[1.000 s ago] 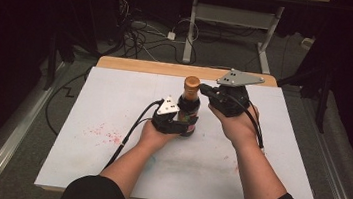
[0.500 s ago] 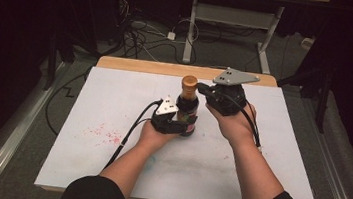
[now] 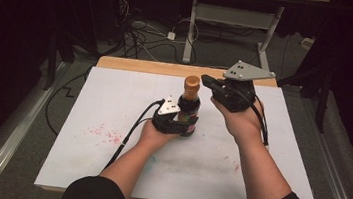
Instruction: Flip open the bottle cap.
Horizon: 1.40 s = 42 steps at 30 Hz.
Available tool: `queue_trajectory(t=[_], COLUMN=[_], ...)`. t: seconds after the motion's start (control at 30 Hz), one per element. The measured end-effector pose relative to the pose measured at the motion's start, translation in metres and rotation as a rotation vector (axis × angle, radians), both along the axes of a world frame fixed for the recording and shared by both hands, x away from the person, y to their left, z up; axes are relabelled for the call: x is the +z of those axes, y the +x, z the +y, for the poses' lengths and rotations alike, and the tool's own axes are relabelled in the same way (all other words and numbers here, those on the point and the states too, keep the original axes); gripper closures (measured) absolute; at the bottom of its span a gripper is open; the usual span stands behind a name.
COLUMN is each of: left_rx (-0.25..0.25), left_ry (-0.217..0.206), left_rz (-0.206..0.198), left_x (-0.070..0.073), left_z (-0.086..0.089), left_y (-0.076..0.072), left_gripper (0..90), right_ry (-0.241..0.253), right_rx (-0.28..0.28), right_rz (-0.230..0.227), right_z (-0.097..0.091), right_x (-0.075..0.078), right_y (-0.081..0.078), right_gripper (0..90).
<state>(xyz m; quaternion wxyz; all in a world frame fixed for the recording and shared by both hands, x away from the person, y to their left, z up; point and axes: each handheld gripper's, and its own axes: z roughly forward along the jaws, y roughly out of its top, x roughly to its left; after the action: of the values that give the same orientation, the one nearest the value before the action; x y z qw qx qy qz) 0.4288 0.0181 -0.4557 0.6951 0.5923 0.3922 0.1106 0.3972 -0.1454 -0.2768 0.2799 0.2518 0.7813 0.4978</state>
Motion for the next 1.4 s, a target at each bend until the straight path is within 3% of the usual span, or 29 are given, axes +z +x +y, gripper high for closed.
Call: queue_trajectory(t=[0.3,0.33,0.37,0.4,0.8,0.83,0.87,0.9,1.23,1.37,1.4], left_rx=[0.003,0.006,0.004,0.006,0.013,0.013,0.014,0.017,0.02,0.02,0.025], left_ry=[-0.008,-0.017,-0.056,-0.013,-0.022,-0.064,-0.064,-0.028,-0.024,-0.07,-0.033], left_rz=[-0.005,-0.003,-0.004,-0.006,-0.009,-0.01,-0.011,-0.009,-0.009,-0.007,-0.006], left_x=[-0.001,-0.001,0.0,-0.001,-0.001,-0.001,-0.001,-0.001,-0.001,-0.001,-0.001], left_z=[-0.001,-0.002,-0.004,-0.002,-0.002,-0.005,-0.006,-0.003,-0.002,-0.005,-0.003], left_y=[0.0,0.0,-0.001,0.0,-0.001,-0.001,-0.001,-0.001,-0.001,-0.002,-0.001], left_gripper=[29.2,29.2,29.2,29.2,29.1,29.1,29.2,29.1,29.1,29.1,29.1], right_ry=[-0.03,-0.032,-0.041,-0.046,-0.065,-0.066,-0.065,-0.069,-0.053,-0.043,-0.043], right_rx=[-0.016,-0.009,-0.008,-0.007,0.001,0.002,0.004,0.003,0.0,-0.001,-0.002], right_rz=[0.076,0.081,0.079,0.08,0.081,0.081,0.076,0.079,0.062,0.061,0.057], right_z=[-0.007,-0.006,-0.005,-0.004,0.002,0.002,0.002,0.003,0.006,0.006,0.006], right_x=[-0.029,-0.03,-0.031,-0.032,-0.029,-0.028,-0.027,-0.026,-0.023,-0.023,-0.022], right_y=[0.006,0.006,0.006,0.006,0.006,0.006,0.006,0.006,0.005,0.007,0.007], right_gripper=[90.0,90.0,90.0,90.0,90.0,90.0,90.0,90.0,90.0,90.0,90.0])
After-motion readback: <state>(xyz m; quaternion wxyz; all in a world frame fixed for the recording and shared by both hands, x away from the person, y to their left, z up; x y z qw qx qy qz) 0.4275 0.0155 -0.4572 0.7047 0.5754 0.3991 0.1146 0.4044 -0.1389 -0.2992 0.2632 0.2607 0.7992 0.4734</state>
